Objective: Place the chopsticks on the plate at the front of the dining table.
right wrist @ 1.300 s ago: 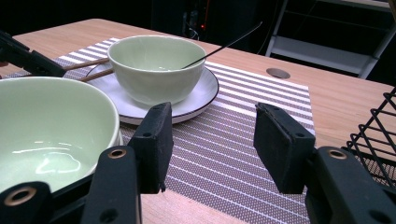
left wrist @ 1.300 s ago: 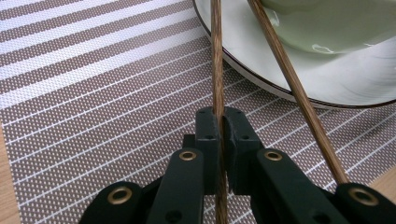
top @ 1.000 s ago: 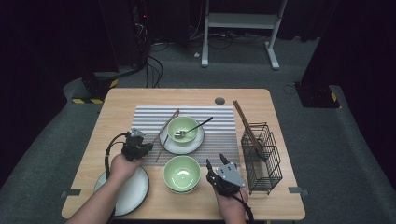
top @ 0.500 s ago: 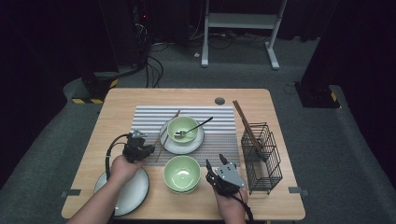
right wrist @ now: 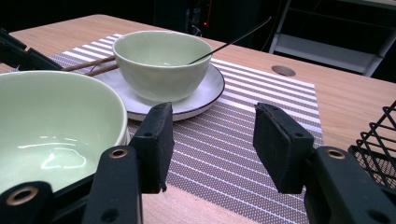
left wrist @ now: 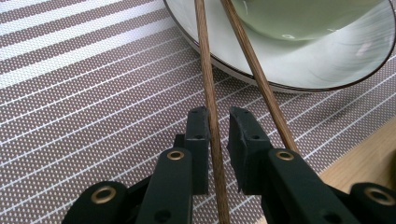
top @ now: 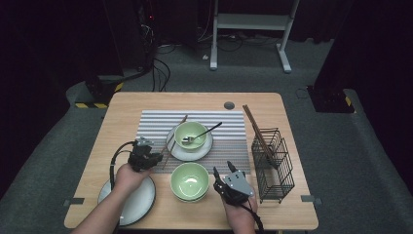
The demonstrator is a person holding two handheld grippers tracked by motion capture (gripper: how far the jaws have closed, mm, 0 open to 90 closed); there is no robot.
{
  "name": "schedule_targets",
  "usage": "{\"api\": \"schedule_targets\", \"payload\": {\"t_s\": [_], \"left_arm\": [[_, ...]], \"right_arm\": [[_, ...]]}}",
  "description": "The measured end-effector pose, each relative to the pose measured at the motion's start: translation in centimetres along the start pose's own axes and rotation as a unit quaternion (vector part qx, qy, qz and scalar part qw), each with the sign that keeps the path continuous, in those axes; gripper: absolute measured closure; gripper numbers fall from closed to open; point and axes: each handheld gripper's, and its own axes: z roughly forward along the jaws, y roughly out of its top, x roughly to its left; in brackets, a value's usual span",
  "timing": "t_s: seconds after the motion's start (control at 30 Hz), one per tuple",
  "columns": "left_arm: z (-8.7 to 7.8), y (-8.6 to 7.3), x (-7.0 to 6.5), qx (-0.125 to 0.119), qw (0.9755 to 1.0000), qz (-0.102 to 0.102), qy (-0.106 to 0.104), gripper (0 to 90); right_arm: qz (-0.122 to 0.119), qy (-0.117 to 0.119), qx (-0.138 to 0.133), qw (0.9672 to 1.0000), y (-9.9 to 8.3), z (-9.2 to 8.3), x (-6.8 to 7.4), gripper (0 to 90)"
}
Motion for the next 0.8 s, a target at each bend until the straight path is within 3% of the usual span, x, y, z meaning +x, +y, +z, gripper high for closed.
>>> {"api": "schedule_targets", "payload": {"t_s": [0.8], "left_arm": [[-0.85,-0.45,-0.66,-0.008,0.9997,0.014,-0.019,76.0]], "right_arm": [[-0.005,0.001,-0.004,1.0000,0.16,-0.16,0.15,47.3]]}}
